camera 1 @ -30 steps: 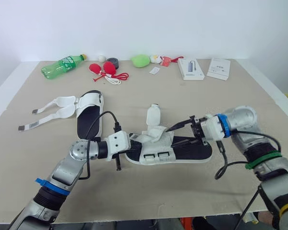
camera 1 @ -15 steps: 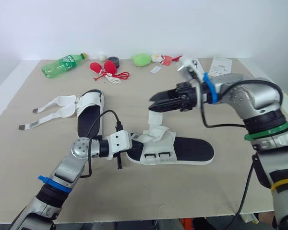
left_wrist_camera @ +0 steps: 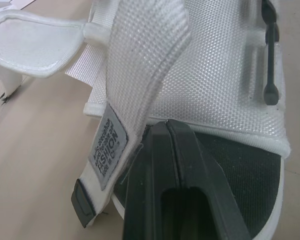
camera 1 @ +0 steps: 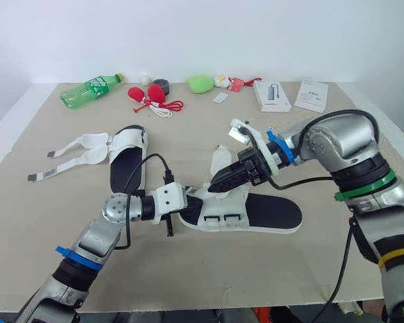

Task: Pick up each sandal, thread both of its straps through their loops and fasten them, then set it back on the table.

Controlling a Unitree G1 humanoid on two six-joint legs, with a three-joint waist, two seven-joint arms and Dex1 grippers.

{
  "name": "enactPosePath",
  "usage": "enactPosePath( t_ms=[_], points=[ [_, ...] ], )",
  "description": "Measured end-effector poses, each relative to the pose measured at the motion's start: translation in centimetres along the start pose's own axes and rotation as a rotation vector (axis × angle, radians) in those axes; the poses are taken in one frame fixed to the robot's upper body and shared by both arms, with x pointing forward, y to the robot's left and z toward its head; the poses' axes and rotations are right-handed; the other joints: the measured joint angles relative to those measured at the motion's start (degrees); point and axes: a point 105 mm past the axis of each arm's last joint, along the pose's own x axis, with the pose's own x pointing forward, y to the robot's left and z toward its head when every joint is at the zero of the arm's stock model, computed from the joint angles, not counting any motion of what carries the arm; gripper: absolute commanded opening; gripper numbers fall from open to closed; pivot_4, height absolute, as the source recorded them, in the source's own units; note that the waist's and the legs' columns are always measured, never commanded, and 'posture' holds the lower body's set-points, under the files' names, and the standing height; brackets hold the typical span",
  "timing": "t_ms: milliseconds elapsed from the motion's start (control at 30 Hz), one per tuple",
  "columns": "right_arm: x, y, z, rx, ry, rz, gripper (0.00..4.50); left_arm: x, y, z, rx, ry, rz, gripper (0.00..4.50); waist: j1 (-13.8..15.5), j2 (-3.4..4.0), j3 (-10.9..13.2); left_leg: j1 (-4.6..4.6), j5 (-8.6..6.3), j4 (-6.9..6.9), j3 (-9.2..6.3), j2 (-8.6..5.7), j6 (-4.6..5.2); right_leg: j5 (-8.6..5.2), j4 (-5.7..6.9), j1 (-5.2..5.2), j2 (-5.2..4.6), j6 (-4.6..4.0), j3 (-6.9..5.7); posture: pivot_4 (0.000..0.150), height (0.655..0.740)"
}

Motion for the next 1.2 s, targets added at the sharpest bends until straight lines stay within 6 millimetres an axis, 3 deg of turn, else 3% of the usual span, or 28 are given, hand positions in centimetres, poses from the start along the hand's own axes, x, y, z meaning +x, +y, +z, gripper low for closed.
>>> enactPosePath(
  t_ms=[267, 600, 1000, 1100, 1167, 1200],
  points=[
    [1.0, -1.2, -0.5, 0.058, 0.017, -0.006, 2.51, 0.2, -0.1, 0.2, -0.004, -0.011, 0.003, 0.00, 0.0, 0.00, 0.0, -0.01, 0.00, 0.00, -0.02, 0.00, 0.00, 0.09, 0.00, 0.01, 0.00, 0.18, -0.02, 0.150, 0.7400],
    [2.0, -0.5, -0.7, 0.072, 0.049, 0.040, 2.51, 0.3, -0.1, 0.2, -0.011, -0.017, 0.018, 0.00, 0.1, 0.00, 0.0, -0.01, 0.00, 0.00, -0.02, 0.00, 0.00, 0.04, 0.00, 0.01, 0.01, 0.09, -0.02, 0.150, 0.7400],
    [3.7, -1.3, -0.9, 0.116, 0.061, 0.044, 2.51, 0.4, -0.2, 0.2, -0.011, -0.020, 0.016, 0.00, 0.2, 0.00, 0.0, -0.01, 0.00, 0.00, -0.04, 0.00, 0.00, 0.06, 0.00, 0.02, 0.02, 0.11, -0.03, 0.150, 0.7400],
    [3.6, -1.8, -1.0, 0.145, 0.055, 0.034, 1.77, 0.4, -0.2, 0.2, -0.011, -0.020, 0.016, 0.00, 0.2, 0.00, 0.0, -0.01, 0.00, 0.00, -0.04, 0.00, 0.00, 0.05, 0.00, 0.01, 0.02, 0.10, -0.04, 0.150, 0.7400],
    [3.5, -1.9, -1.1, 0.153, 0.053, 0.034, 0.71, 0.4, -0.2, 0.2, -0.012, -0.021, 0.016, 0.00, 0.2, 0.00, 0.0, -0.01, 0.00, 0.00, -0.04, 0.00, 0.00, 0.04, 0.00, 0.01, 0.02, 0.09, -0.04, 0.150, 0.7400],
    [3.5, -1.8, -1.0, 0.153, 0.052, 0.036, 0.46, 0.4, -0.2, 0.3, -0.012, -0.022, 0.016, 0.00, 0.2, 0.00, 0.0, -0.01, 0.00, 0.00, -0.04, 0.00, 0.00, 0.04, 0.00, 0.01, 0.02, 0.09, -0.04, 0.150, 0.7400]
  ],
)
